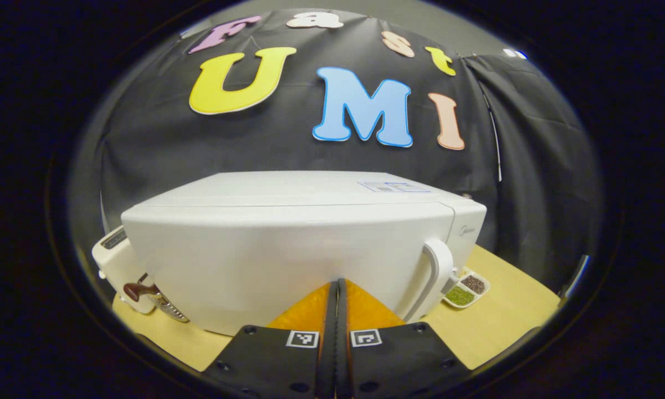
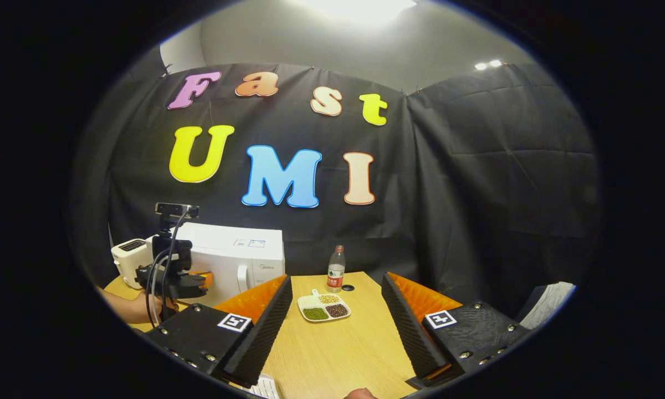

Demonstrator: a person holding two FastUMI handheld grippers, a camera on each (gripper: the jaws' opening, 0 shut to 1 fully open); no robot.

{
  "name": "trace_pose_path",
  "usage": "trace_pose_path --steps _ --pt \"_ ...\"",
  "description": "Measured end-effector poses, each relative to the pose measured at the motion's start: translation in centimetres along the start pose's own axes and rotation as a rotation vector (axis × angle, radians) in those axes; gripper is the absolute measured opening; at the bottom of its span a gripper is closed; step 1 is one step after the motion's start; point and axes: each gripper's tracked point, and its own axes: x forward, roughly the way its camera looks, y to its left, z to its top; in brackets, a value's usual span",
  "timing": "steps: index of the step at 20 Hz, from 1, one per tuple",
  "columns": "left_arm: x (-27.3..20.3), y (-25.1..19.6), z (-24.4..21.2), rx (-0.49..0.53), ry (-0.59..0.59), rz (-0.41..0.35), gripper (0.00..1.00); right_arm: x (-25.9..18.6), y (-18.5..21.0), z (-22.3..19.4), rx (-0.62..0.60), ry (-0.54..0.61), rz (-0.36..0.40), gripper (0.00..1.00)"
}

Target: Open the microwave oven with the left hand, put the food in, and close the microwave oven.

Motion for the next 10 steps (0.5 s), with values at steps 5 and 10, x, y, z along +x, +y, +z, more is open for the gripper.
trace_pose_path --steps 5,10 --pt "-5.3 -1.4 3.8 0.049 -0.106 -0.008 0.10 -0.6 0.8 0.4 0.007 -0.019 0.072 0.98" --pt "-13.5 -3.2 6.9 0.039 -0.208 0.016 0.07 -1.6 0.3 0.9 0.020 -0.050 0.165 0.98"
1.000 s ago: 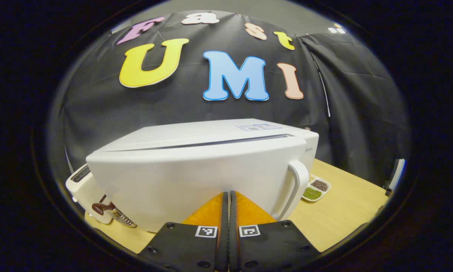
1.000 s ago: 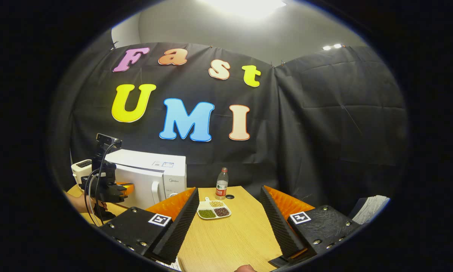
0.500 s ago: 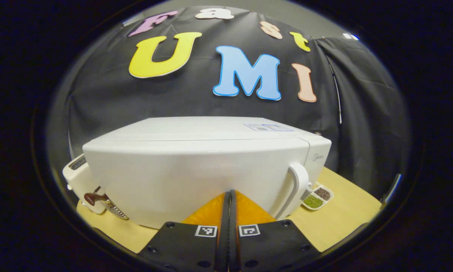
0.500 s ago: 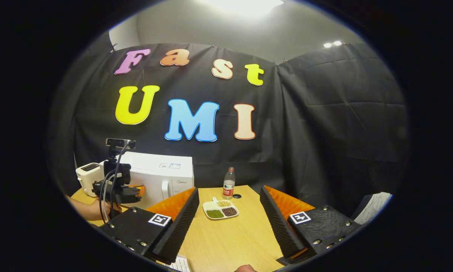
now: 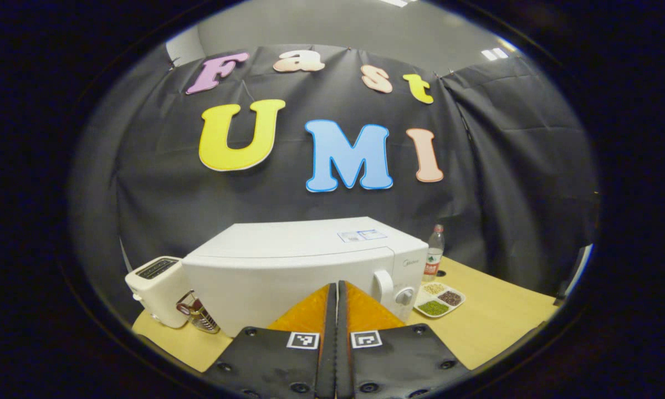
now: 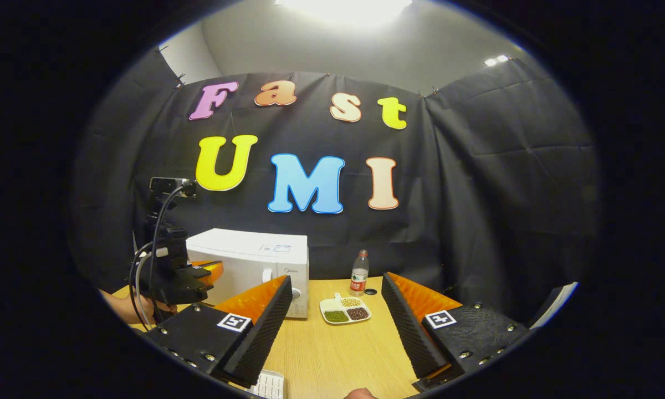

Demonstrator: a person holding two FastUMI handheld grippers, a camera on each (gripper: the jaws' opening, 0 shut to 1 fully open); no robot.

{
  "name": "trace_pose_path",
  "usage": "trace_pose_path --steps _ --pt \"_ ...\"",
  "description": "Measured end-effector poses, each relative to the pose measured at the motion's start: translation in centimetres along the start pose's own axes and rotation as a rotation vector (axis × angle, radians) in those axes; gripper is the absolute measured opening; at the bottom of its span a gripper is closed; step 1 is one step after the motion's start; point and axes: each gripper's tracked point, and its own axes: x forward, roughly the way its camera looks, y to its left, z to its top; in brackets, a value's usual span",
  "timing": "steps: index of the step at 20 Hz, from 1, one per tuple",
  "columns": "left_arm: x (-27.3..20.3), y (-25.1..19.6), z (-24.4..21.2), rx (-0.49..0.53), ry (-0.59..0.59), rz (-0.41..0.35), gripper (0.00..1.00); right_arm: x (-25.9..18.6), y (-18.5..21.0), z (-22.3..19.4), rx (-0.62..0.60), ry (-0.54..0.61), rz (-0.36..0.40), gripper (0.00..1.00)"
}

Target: Open the microwave oven with the left hand, put the food in, and close the microwave oven.

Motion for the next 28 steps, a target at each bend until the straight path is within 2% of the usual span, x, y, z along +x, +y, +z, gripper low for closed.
trace_pose_path --steps 7,8,10,15,16,18,19,20,21,24,26,27,28 --pt "-9.6 -1.2 3.3 -0.007 -0.062 0.089 0.07 -2.9 -1.1 -0.1 0.027 -0.025 0.113 0.98" --pt "-10.8 -1.4 3.5 -0.008 -0.064 0.097 0.10 -3.3 -1.2 -0.2 0.031 -0.026 0.130 0.98" --pt "-13.2 -1.6 4.3 -0.006 -0.079 0.120 0.07 -4.3 -1.3 -0.1 0.045 -0.035 0.160 0.98" --pt "-20.0 -1.4 5.5 0.019 -0.122 0.184 0.07 -5.9 -0.7 0.4 0.041 -0.046 0.232 0.98" --pt "-21.1 -1.3 6.1 0.031 -0.130 0.186 0.12 -6.2 -0.4 0.8 0.044 -0.058 0.238 0.98" --pt "-23.5 -1.0 6.4 0.037 -0.136 0.199 0.32 -6.6 0.3 1.2 0.042 -0.070 0.250 0.98" --pt "-24.6 -1.0 6.4 0.035 -0.135 0.199 0.29 -6.8 0.7 1.4 0.043 -0.075 0.255 0.98" --pt "-25.7 -0.7 6.6 0.031 -0.138 0.204 0.36 -6.9 1.1 1.6 0.044 -0.079 0.256 0.98" --pt "-26.6 -0.4 6.7 0.031 -0.145 0.208 0.39 -7.0 1.3 1.9 0.046 -0.083 0.253 0.98" --pt "-29.1 0.1 6.9 0.028 -0.158 0.214 0.84 -7.1 2.6 2.5 0.055 -0.091 0.253 0.98" --pt "-30.7 1.3 7.4 0.023 -0.177 0.241 0.92 -7.1 3.4 3.0 0.060 -0.099 0.250 0.98" --pt "-31.1 1.7 7.6 0.018 -0.184 0.248 1.00 -7.1 3.9 3.4 0.067 -0.107 0.250 0.98" --pt "-31.5 2.3 7.6 0.015 -0.184 0.260 0.90 -7.3 4.3 3.7 0.073 -0.116 0.252 0.98"
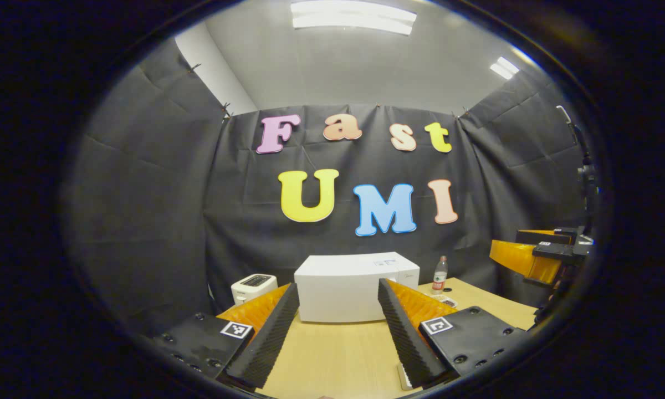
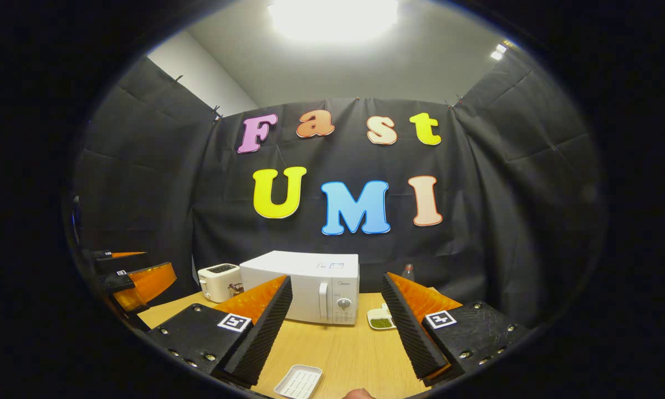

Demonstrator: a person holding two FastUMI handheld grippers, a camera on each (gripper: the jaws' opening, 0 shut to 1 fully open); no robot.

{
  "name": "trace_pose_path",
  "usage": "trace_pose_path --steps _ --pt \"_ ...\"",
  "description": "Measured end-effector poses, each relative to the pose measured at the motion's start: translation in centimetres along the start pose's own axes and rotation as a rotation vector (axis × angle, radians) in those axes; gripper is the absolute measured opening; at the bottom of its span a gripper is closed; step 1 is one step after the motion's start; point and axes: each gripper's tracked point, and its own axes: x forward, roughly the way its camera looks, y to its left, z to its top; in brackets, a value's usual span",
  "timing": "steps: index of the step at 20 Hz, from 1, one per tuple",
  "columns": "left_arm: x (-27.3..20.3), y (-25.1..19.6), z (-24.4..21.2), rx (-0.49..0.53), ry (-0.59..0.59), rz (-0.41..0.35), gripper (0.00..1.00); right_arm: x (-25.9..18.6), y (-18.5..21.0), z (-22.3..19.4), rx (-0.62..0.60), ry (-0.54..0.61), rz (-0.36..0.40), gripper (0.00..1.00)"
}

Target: Open the microwave oven with the left hand, put the food in, and close the microwave oven.

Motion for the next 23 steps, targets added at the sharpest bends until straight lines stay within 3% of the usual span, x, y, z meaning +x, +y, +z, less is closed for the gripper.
trace_pose_path --steps 1,2,3,4,7,8,9,12,13,14,16,17,18,21,22,23 --pt "-0.2 0.6 0.1 0.000 -0.002 0.011 0.90 0.1 0.4 0.3 0.001 -0.010 0.001 0.98" --pt "-0.4 1.1 0.4 0.004 -0.008 0.020 1.00 0.2 0.8 0.5 -0.001 -0.015 0.003 0.98" --pt "-0.5 1.8 0.8 0.006 -0.017 0.031 0.90 0.2 1.2 0.6 -0.007 -0.017 0.009 0.98" --pt "-0.6 2.2 1.1 0.006 -0.024 0.036 0.95 0.2 1.4 0.8 -0.013 -0.021 0.010 0.98" --pt "-0.7 3.1 1.0 0.007 -0.023 0.042 0.95 0.1 2.0 1.1 -0.016 -0.033 0.008 0.98" --pt "-0.8 3.4 1.2 0.006 -0.027 0.043 1.00 0.1 2.1 1.0 -0.013 -0.033 0.005 0.98" --pt "-0.8 3.5 1.5 0.005 -0.031 0.042 0.95 0.1 2.3 1.0 -0.007 -0.032 0.004 0.98" --pt "-0.8 3.5 1.4 0.010 -0.036 0.031 0.95 0.1 2.5 1.1 -0.004 -0.033 -0.005 0.98" --pt "-0.6 3.6 1.3 0.012 -0.034 0.026 1.00 0.1 2.6 1.0 -0.005 -0.031 -0.004 0.98" --pt "-0.7 3.5 1.4 0.010 -0.035 0.019 0.95 0.1 2.7 1.0 -0.008 -0.029 -0.008 0.98" --pt "-0.3 3.5 1.4 0.003 -0.034 0.015 0.95 0.2 2.8 1.0 -0.010 -0.030 -0.013 0.98" --pt "-0.3 3.5 1.3 -0.001 -0.036 0.013 1.00 0.3 2.9 1.1 -0.008 -0.032 -0.014 0.98" --pt "-0.3 3.6 1.5 -0.003 -0.038 0.011 0.95 0.2 3.0 1.1 -0.008 -0.034 -0.017 0.98" --pt "0.1 4.0 1.7 0.007 -0.047 0.011 0.95 0.4 3.2 1.0 -0.011 -0.031 -0.019 0.98" --pt "0.3 4.2 1.9 0.013 -0.055 0.014 1.00 0.5 3.4 1.0 -0.009 -0.028 -0.017 0.98" --pt "0.4 4.3 2.1 0.018 -0.060 0.016 0.95 0.7 3.4 1.0 -0.007 -0.026 -0.017 0.98"
